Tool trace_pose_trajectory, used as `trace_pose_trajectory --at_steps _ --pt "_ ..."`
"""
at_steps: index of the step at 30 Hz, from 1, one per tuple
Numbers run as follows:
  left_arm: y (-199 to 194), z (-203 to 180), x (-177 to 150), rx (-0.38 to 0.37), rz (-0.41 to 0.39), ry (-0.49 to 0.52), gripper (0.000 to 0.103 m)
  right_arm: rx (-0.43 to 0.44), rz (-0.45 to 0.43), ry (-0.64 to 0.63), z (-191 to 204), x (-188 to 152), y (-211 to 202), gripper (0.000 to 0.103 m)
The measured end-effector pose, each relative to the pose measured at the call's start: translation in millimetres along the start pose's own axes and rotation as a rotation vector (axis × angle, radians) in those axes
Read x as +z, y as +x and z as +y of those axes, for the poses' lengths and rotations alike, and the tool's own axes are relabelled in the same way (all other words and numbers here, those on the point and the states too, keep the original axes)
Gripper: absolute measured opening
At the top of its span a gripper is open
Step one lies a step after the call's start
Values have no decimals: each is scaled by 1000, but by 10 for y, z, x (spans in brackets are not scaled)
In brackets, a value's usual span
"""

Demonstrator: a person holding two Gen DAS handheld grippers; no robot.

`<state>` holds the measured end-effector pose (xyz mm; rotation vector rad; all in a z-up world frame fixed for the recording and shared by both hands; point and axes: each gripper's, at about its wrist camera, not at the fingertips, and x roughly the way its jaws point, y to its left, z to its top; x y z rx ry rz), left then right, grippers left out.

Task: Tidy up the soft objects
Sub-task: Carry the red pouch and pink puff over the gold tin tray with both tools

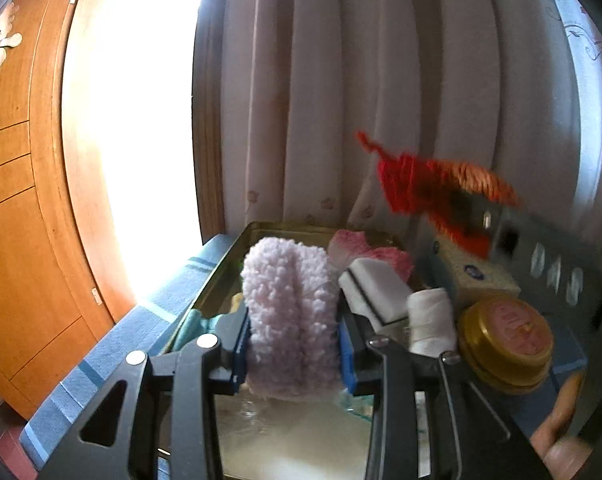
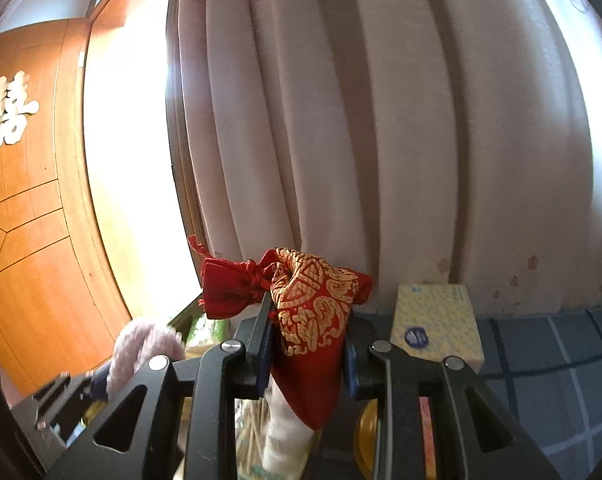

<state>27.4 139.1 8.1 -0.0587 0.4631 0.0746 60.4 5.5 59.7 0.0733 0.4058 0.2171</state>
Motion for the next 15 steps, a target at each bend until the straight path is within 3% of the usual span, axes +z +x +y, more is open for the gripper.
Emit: trace_pose_trajectory --at_steps 4,15 --pt "93 89 -24 0 34 -15 34 -3 28 -9 76 162 187 30" --pt "381 101 25 32 101 10 34 12 263 -43 270 289 953 30"
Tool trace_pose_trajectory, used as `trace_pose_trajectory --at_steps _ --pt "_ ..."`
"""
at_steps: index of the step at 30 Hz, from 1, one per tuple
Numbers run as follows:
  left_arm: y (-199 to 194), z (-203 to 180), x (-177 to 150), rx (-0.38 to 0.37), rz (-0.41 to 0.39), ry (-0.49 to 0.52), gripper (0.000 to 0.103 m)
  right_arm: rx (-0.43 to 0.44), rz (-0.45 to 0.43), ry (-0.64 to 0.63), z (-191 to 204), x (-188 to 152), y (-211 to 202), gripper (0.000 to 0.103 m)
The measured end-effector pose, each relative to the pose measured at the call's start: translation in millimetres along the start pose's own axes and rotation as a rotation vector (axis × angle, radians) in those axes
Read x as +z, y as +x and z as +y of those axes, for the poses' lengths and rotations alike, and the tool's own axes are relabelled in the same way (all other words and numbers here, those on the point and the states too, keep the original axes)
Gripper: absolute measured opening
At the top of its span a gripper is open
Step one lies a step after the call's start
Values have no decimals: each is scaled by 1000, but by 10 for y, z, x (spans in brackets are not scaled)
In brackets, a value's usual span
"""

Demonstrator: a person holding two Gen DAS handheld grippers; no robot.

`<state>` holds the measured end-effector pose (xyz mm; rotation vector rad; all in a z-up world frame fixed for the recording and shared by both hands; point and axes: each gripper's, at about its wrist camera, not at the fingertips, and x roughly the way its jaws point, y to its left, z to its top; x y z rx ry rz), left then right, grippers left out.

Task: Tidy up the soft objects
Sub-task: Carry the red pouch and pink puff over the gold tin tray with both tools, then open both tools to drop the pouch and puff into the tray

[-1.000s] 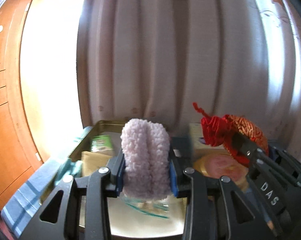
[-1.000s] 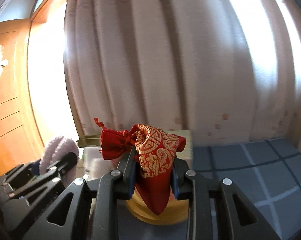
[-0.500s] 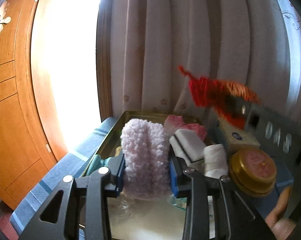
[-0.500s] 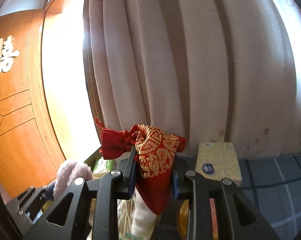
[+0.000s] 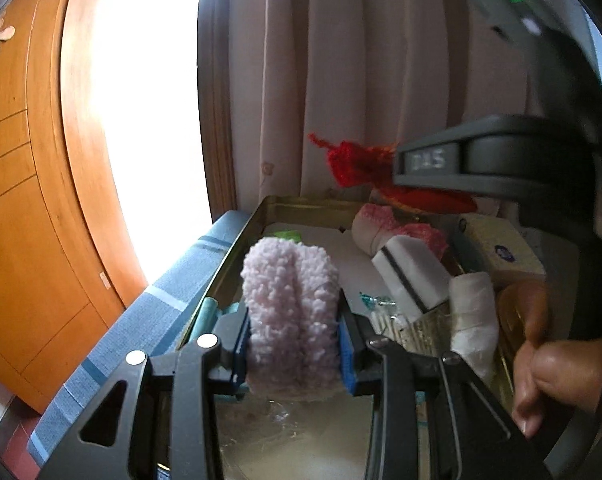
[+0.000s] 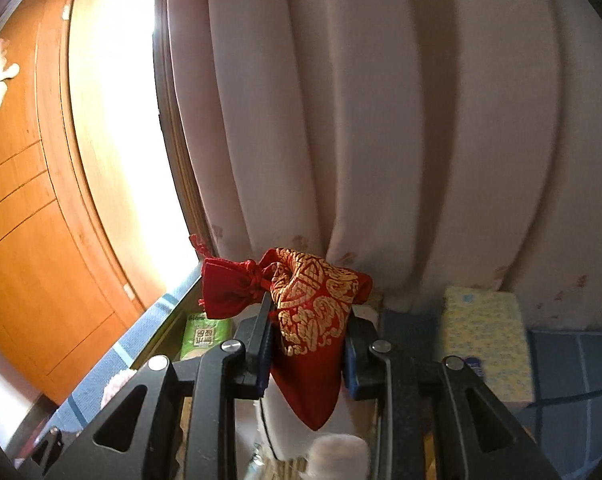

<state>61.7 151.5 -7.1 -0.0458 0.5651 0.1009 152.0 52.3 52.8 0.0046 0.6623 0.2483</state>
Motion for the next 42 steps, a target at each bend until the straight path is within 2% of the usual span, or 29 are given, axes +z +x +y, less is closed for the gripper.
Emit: trace_pose_trajectory --at_steps 7,14,16,17,18,19,20,22,23,24,25,27,28,29,31,34,37,39,42 --pt "129 39 36 11 24 2 34 5 137 -28 117 8 404 30" --pt "258 54 62 14 49 -10 34 9 210 -45 136 25 803 30" --pt "286 57 64 13 50 -10 34 25 224 -35 132 44 885 35" --pt "286 56 62 14 51 -10 37 38 233 -31 125 45 919 48" --pt "302 57 63 18 55 -12 41 55 252 -25 102 39 922 56" --pt "321 75 61 18 60 -16 42 64 271 -15 90 47 953 70" --pt "320 94 57 15 60 -22 48 72 289 0 60 58 972 75" --pt "287 102 54 12 34 -23 57 94 295 25 -5 82 947 76" --pt "265 93 50 25 23 -20 66 111 289 41 -36 98 912 76" --pt "242 81 47 36 8 -14 75 120 271 53 -80 115 850 76" --pt "219 80 43 36 -2 -11 79 123 254 57 -108 126 801 76" --pt "158 82 37 36 -32 -11 99 138 195 65 -188 135 610 76" --pt "125 98 35 39 -51 -18 103 153 154 71 -235 128 473 76" --pt "97 111 29 35 -66 -24 103 164 126 76 -253 118 362 76" --pt "70 116 26 18 -75 -26 103 206 14 102 -343 43 69 77" --pt "40 95 9 21 -56 -21 103 199 -114 132 -414 -103 -247 85" --pt "-33 92 -12 43 -69 -31 103 114 -249 114 -409 -320 -548 86" --pt "-124 81 -37 62 -96 -32 103 24 -359 98 -405 -493 -783 87" --pt "-256 46 -85 74 -126 -18 103 -101 -482 90 -393 -696 -1039 98"
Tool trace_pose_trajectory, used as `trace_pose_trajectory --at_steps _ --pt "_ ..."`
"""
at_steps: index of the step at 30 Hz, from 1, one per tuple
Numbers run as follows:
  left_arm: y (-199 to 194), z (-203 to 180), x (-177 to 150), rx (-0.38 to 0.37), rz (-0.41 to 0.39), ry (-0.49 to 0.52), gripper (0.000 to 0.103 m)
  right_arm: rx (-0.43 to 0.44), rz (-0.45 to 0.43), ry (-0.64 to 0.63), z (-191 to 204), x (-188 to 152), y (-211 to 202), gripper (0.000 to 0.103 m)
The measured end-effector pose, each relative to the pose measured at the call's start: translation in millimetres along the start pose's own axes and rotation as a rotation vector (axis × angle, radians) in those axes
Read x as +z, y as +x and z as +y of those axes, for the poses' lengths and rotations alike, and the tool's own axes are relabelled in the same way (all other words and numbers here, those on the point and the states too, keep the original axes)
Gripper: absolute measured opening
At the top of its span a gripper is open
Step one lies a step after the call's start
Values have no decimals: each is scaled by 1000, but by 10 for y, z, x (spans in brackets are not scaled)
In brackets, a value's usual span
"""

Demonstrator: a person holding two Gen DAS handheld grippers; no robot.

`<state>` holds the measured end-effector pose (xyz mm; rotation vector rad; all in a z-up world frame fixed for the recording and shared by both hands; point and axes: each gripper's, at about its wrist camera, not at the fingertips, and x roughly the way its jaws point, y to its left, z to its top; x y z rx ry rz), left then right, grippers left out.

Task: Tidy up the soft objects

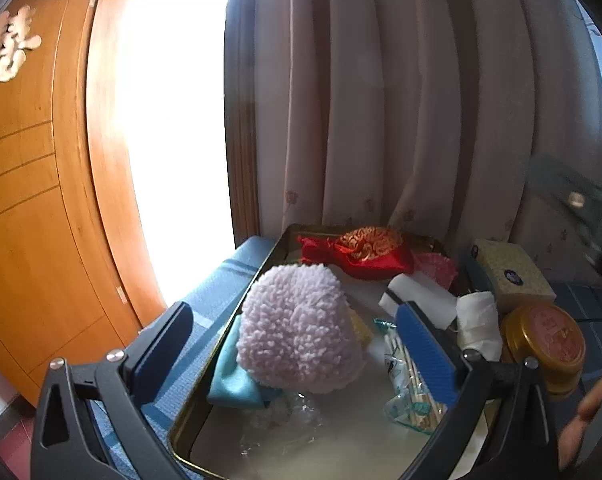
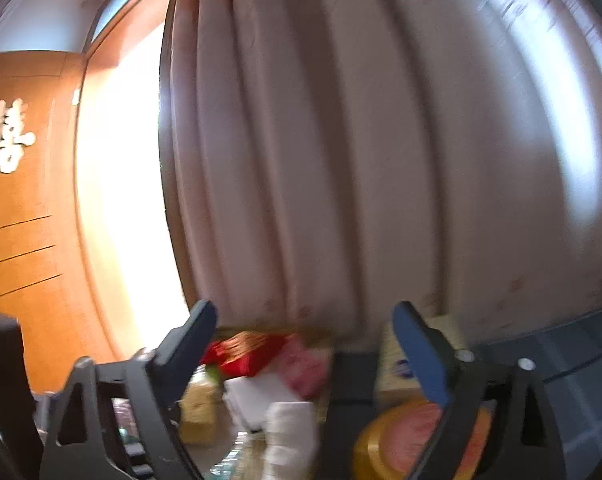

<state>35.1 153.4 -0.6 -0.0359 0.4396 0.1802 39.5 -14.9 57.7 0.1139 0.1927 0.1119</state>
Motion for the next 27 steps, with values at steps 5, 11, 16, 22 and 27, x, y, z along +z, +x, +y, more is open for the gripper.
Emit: trace_pose_trajectory --at_steps 5,11,16,22,27 --pt "-102 5 -2 40 -48 -6 103 -25 -34 -14 -19 -67 -153 101" --pt "-156 40 -6 54 -76 -23 103 -15 -35 -72 -21 -162 -253 101" --pt "-235 46 -15 57 -103 -23 103 -10 -45 -67 -36 -243 -363 101" --pt "-343 23 -13 54 -177 -50 103 -44 -93 5 -209 -233 -504 101" --pt "-349 -51 23 52 -202 -37 103 -60 -121 -39 -166 -224 -559 101"
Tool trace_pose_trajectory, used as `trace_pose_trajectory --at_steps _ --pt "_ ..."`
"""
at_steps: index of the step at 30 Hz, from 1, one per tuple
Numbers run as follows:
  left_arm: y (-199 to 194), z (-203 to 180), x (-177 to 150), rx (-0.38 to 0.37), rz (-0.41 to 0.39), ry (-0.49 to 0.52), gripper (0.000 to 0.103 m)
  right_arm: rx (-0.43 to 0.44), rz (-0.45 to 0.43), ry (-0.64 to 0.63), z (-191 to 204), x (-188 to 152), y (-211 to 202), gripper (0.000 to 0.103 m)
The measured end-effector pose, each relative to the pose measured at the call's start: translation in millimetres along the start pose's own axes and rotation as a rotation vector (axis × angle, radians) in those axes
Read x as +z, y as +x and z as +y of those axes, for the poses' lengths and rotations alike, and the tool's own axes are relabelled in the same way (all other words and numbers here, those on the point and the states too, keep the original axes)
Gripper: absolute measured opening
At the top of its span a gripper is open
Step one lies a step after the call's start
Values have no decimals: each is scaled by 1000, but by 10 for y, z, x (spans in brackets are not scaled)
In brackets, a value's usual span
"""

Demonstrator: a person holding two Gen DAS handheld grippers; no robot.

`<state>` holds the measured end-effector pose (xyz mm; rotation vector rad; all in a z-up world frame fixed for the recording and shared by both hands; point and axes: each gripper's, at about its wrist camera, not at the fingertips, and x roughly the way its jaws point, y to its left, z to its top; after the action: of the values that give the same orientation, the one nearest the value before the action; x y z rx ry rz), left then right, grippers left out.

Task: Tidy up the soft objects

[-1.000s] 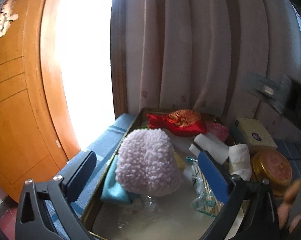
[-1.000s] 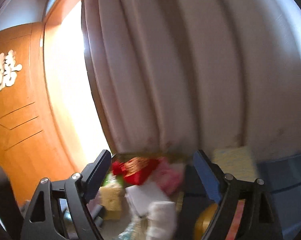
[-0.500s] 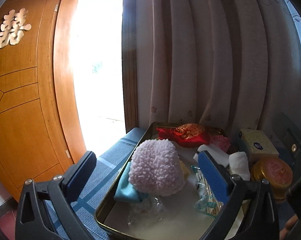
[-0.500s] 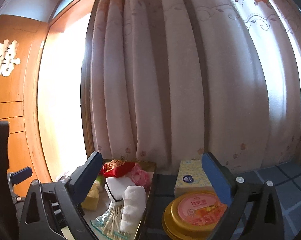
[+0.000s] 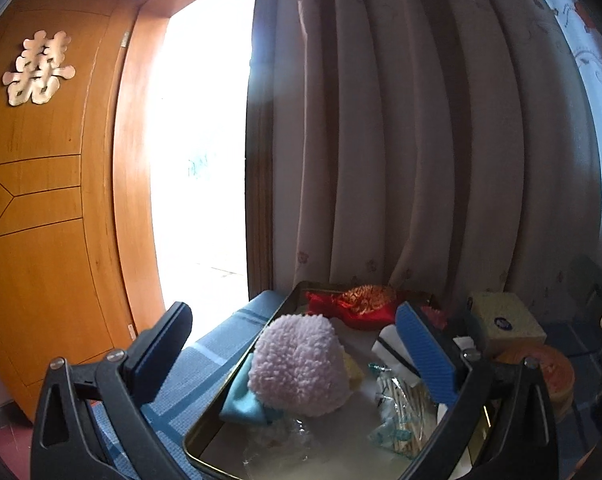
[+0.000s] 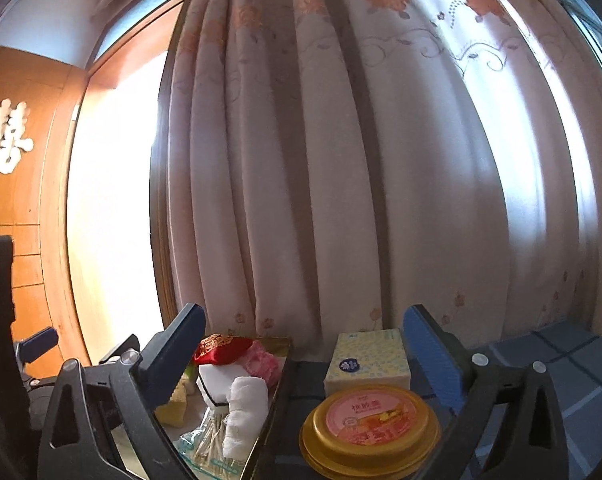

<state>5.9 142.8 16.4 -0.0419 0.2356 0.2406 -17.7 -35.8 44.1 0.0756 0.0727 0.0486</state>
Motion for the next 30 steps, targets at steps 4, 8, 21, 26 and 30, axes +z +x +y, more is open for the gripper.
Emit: trace_pose_trajectory --at_steps 4,8,21,26,30 --pt "44 -9 8 -6 23 2 103 -2 -3 -11 22 4 -2 101" --pt "24 -10 5 -10 29 -1 103 -12 -7 -7 12 1 -8 101" --pt "-8 -41 -8 -15 34 11 103 -16 -33 2 -14 7 -68 101" --pt "-17 -86 -13 -16 31 27 103 -22 -47 3 -22 10 -97 101" --pt "-2 -79 -15 -1 40 24 103 -21 -40 4 -29 12 -85 101"
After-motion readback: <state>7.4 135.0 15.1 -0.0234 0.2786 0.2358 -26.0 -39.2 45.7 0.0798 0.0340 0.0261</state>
